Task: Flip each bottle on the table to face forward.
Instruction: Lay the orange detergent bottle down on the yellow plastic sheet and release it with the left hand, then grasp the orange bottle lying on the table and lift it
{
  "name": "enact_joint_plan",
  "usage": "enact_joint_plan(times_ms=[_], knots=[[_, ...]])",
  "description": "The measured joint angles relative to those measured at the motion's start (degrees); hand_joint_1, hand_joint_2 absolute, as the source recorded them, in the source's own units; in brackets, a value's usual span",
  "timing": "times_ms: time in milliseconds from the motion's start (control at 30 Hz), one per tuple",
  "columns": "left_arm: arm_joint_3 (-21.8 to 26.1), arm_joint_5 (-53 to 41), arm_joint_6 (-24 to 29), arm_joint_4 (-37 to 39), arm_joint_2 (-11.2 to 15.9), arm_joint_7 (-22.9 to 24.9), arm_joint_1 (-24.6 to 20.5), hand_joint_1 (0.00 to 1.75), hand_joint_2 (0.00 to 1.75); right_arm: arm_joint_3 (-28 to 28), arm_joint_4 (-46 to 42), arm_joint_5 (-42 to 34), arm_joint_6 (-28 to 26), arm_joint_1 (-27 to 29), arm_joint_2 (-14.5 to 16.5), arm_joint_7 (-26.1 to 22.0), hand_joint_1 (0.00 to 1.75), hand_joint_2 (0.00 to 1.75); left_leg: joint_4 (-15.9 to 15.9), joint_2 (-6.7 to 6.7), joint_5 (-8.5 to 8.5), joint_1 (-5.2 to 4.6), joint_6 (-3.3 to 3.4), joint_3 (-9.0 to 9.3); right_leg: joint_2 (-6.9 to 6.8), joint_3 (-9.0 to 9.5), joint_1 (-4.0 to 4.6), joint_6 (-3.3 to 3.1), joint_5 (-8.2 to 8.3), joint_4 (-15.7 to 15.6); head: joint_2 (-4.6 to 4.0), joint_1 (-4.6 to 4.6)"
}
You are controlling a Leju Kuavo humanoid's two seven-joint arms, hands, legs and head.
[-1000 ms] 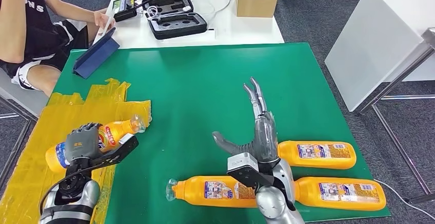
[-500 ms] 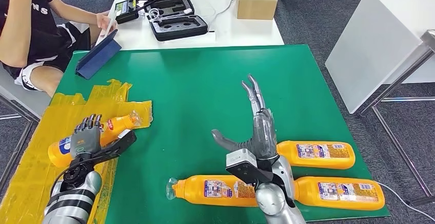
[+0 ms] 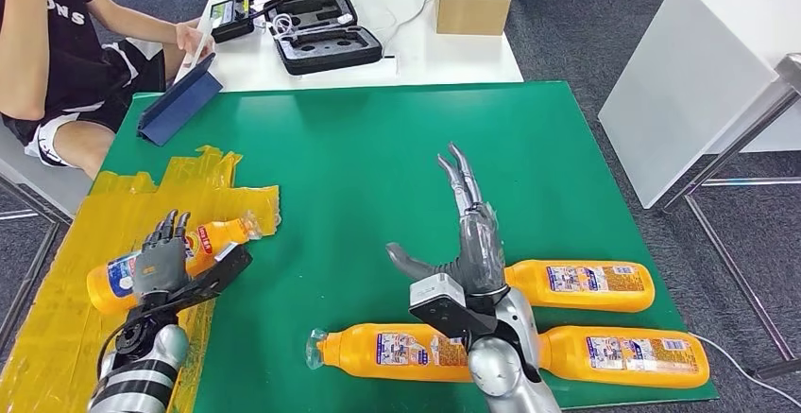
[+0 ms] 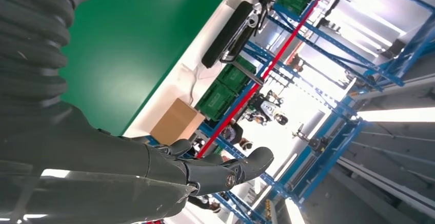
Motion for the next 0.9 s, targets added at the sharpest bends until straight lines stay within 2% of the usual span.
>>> enact_joint_plan(times_ms=[133,300,367,500,600,767,900], knots=[[-0.9,11.2,-2.7,-7.8,-1.9,-6.8,4.1,0.0,1.75,0.1,0.5,1.9,0.3,0.1,-0.2,1.2,0.0,1.75,0.0,0.02,-0.02,0.0,0.0,-0.08,0.01,-0.07,0.0,0.0,0.0,0.0,0.0,0.0],[-5.2,32.2,-13.2,-23.7,-2.8,-19.2,12.6,0.0,1.75,0.8,0.7,3.3,2.6,1.2,-1.6,2.0,0.0,1.75,0.0,0.06,-0.06,-0.01,0.0,-0.26,0.02,-0.28,-0.01,0.01,-0.01,0.0,0.0,-0.01],[-6.8,36.8,-15.4,-29.7,-2.9,-22.1,16.0,0.0,1.75,1.2,0.7,2.0,3.9,1.6,-2.3,1.1,0.0,1.75,0.0,0.06,-0.06,0.0,0.0,-0.35,0.02,-0.38,-0.01,0.01,-0.01,0.0,0.0,-0.01],[-8.2,39.5,-16.6,-37.7,-3.1,-23.9,20.0,0.0,1.75,1.5,0.6,-0.3,5.8,2.3,-3.4,0.3,0.0,1.75,0.0,0.04,-0.07,0.0,0.0,-0.39,0.02,-0.42,0.0,0.0,-0.01,0.0,0.0,-0.02],[-8.5,39.4,-15.3,-41.4,-3.3,-24.8,21.8,0.0,1.75,1.4,0.2,-2.1,7.9,3.0,-4.1,0.1,0.0,1.75,0.0,0.05,-0.06,0.01,0.0,-0.37,0.02,-0.42,0.01,0.0,-0.01,0.0,0.0,-0.02],[-8.5,39.1,-13.9,-45.5,-3.6,-25.2,24.0,0.0,1.75,1.2,-0.7,-3.5,11.2,4.7,-5.5,0.1,0.0,1.75,0.0,0.04,-0.06,0.01,0.0,-0.37,0.02,-0.4,0.0,0.0,-0.01,0.0,0.0,-0.01],[-8.4,40.2,-14.0,-46.7,-3.7,-25.7,24.5,0.0,1.75,1.5,-1.3,-4.9,17.3,6.2,-8.0,-1.3,0.0,1.75,0.0,0.01,-0.06,0.0,0.0,-0.38,0.01,-0.41,-0.02,0.0,-0.01,0.0,0.0,0.0]])
